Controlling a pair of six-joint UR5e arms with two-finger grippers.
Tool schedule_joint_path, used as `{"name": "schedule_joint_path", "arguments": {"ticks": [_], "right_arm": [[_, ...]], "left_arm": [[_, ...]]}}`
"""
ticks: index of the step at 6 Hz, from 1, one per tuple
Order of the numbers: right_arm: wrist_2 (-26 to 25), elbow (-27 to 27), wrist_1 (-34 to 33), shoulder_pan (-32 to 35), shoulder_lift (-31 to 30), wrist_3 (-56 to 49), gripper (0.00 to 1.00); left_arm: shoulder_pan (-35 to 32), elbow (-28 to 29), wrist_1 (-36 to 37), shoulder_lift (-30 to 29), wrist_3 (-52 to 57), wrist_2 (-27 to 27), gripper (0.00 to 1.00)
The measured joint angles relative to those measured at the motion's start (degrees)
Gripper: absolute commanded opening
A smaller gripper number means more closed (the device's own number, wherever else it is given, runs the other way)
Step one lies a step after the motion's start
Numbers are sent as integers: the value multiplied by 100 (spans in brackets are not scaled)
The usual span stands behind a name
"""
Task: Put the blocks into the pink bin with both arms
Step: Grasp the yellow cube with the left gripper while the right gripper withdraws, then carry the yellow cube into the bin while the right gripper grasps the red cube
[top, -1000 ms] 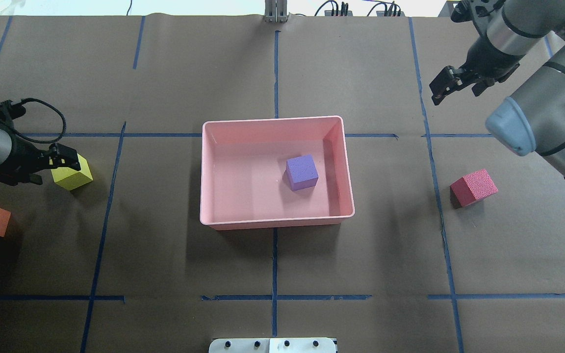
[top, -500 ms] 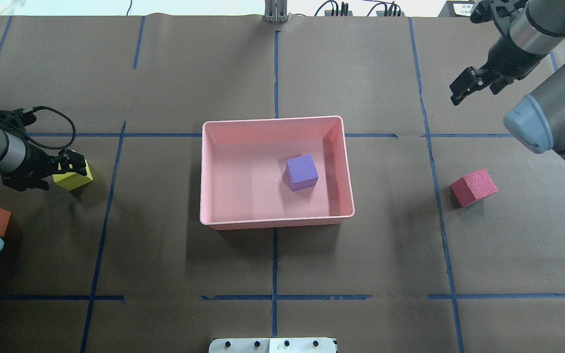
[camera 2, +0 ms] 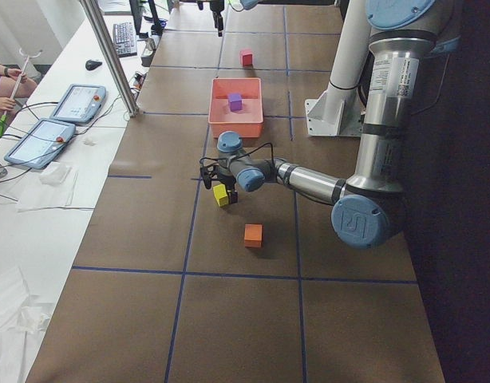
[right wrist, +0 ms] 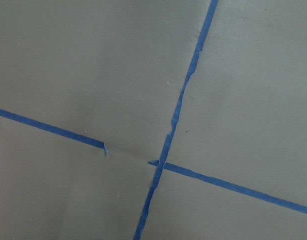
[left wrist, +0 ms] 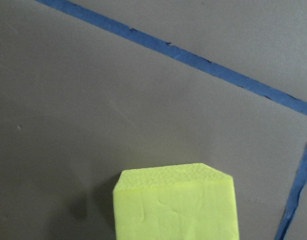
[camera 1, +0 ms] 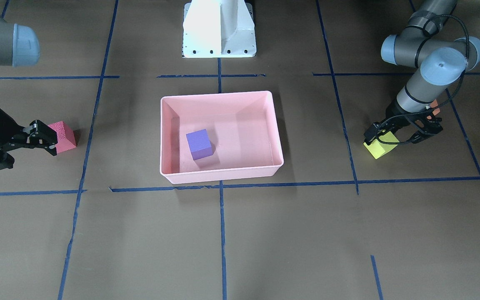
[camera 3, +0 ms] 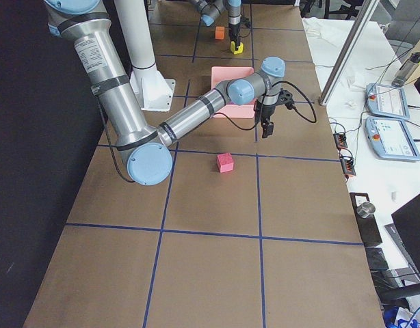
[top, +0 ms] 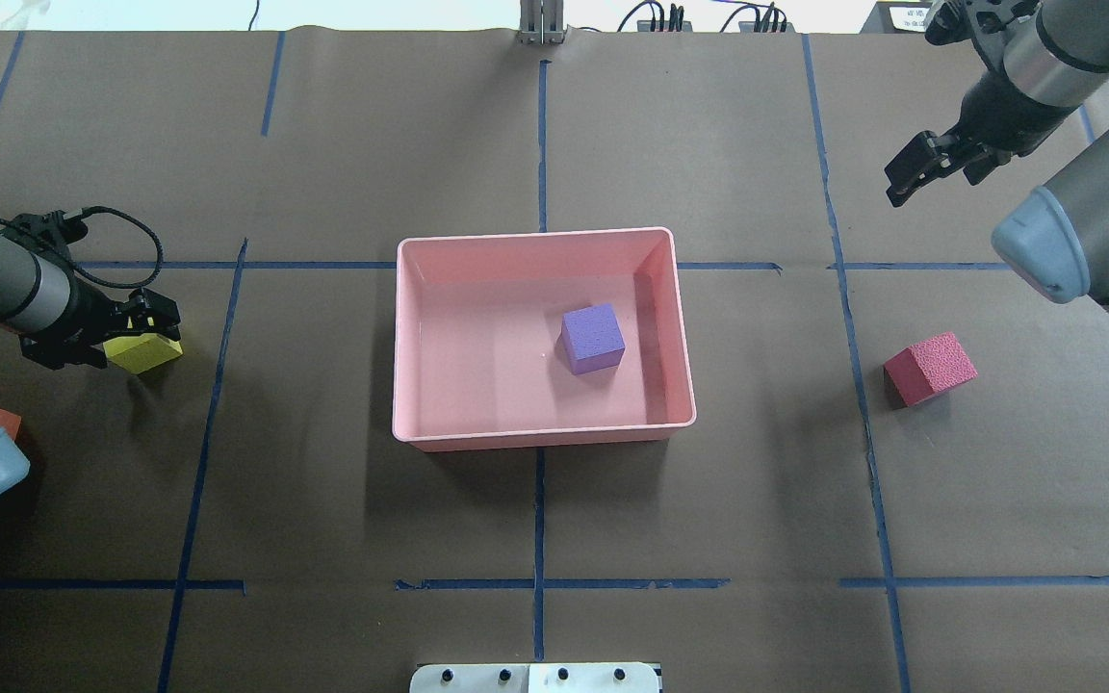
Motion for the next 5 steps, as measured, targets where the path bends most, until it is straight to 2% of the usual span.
{"name": "schedule_joint_path", "arguments": {"ticks": [1,3,4,5], "right_arm": [[-7,11,8,-1,-30,0,100],[-9,82,20,-2,-131,1,100],[4,183,40,0,-279,-10,100],[12,380,57,4,-540,-91,100]], "left_arm": [[43,36,0,-5,8,9,52],[40,-32,9,-34,16,21,51],[-27,-241,92,-146,16,22,51],[-87,-580,580,-521,17,22,51]]}}
